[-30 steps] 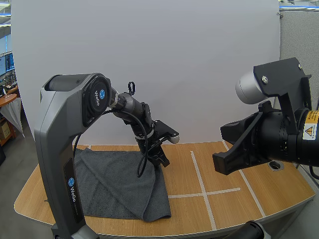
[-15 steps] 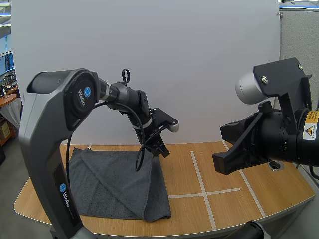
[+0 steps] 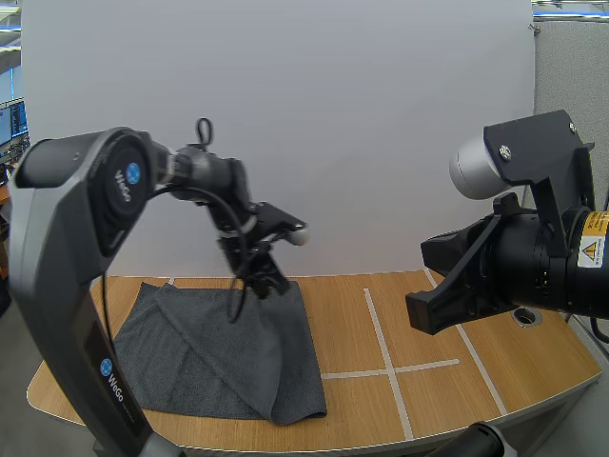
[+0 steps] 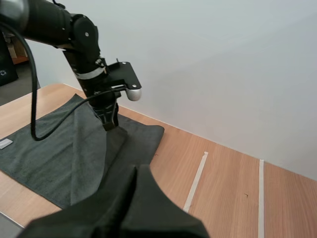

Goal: Fold the towel

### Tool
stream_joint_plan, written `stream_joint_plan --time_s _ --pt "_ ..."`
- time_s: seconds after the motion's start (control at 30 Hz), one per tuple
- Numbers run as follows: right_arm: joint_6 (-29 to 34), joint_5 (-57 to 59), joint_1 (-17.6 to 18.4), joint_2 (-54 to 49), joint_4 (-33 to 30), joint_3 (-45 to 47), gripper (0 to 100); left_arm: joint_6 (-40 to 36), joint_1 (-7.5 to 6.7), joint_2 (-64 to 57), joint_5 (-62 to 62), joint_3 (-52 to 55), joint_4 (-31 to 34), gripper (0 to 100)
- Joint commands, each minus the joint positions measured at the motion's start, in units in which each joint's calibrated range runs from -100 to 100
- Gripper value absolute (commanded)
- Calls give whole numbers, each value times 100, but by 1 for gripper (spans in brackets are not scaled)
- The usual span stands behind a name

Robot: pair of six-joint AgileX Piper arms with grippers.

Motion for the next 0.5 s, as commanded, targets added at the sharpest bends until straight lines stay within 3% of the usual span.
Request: stream_joint_plan --time_s 0.0,0.27,0.47 --pt "-35 0 -24 -28 7 16 0 277 526 -659 239 618 -46 0" --pt "-35 0 -24 -28 141 16 0 813 1125 -1497 257 1663 -71 0" --pt "-35 0 -24 -28 141 16 0 1331 1710 -2037 145 2125 -74 0"
